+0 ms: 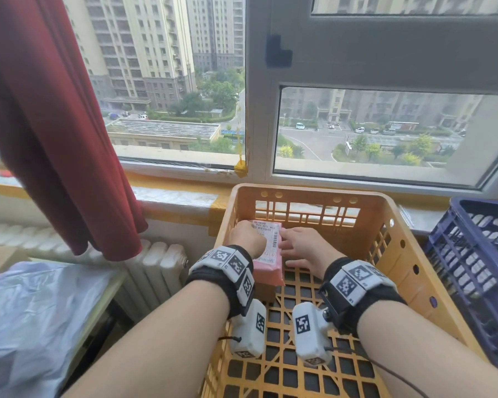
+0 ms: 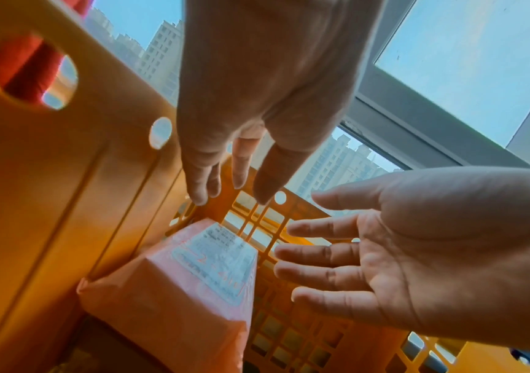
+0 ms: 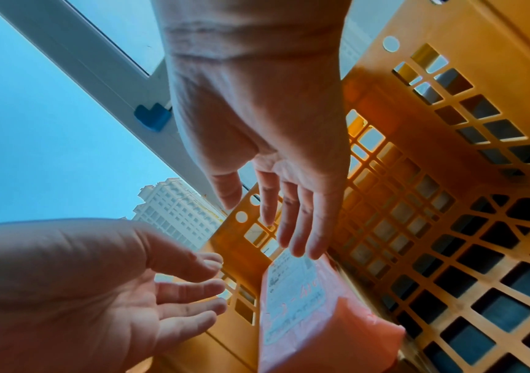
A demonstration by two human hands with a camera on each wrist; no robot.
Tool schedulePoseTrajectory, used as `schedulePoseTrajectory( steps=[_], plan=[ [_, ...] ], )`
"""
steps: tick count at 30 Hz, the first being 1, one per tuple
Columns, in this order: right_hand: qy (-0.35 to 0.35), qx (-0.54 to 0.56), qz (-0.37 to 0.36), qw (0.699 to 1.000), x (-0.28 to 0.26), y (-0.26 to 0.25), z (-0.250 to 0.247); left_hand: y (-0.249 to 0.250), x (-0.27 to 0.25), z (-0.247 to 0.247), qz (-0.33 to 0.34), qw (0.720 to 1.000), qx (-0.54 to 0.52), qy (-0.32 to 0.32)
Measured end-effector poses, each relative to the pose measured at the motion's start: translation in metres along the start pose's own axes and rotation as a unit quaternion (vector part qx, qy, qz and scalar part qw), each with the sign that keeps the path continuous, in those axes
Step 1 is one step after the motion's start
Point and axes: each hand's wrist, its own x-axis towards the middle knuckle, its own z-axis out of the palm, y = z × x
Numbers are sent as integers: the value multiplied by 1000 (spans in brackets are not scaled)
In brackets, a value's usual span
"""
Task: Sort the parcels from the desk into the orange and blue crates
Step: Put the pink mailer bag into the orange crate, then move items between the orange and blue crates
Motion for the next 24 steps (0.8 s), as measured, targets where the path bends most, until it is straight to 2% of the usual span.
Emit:
schedulePoseTrajectory(
  steps=[9, 12, 18, 24],
  plan=[
    [34, -17, -54, 998, -39, -42, 7, 18, -32, -49, 72, 995, -65, 12],
    [38, -26, -75, 996, -54, -54, 20, 12, -41, -72, 76, 993, -85, 12],
    [41, -54, -99, 993, -83, -72, 64, -25, -55, -127, 51, 990, -133, 10],
    [28, -31, -103, 994, -113, -87, 135, -81, -80, -184, 50, 981, -184, 21]
  ],
)
